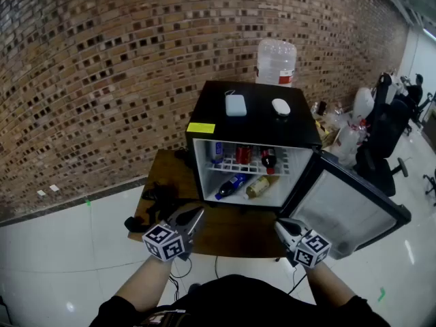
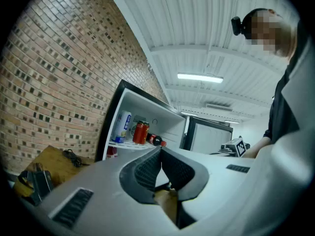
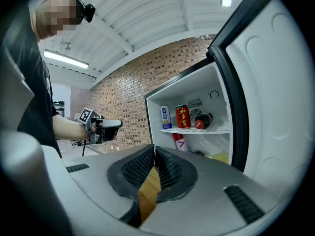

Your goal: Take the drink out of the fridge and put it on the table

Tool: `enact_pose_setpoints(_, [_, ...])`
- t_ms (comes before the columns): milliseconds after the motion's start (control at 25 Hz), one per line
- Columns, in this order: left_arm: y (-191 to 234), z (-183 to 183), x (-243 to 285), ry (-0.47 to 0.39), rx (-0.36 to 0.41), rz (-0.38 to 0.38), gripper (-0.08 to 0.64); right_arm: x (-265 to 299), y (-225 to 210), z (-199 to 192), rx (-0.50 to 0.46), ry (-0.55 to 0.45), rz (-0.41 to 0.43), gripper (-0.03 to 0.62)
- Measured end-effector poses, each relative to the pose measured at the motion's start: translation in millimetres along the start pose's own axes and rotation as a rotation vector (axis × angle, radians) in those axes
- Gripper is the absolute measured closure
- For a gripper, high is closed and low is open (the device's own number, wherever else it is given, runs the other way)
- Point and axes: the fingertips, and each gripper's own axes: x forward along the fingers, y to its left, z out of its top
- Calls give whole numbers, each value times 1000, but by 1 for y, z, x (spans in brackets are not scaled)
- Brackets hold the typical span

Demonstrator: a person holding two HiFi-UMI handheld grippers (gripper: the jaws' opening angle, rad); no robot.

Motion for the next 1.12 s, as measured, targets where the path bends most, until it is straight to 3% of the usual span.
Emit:
enact_pose_setpoints(80, [5,10,14,-12,9,3,559,4,0,3,8,-13,1,563])
enact_pose_setpoints(120, [7,15,21,-19,13,6,502,6,0,4,5,-16,3,561])
enact_pose_setpoints(280, [20,27,49,-43,27,33,409,16,3,0,-24,-6,24,560])
enact_pose_setpoints(560, [45,26,100,-64,46,85,266,26,6,-31,18,-8,45,560])
enact_pose_setpoints(720, [61,32,127,-86,68,176,207,28,4,-50,29,-5,48,560])
enact_pose_setpoints(1120, [103,44,175,-164,96,416,143,19,-8,-82,45,-19,71,561])
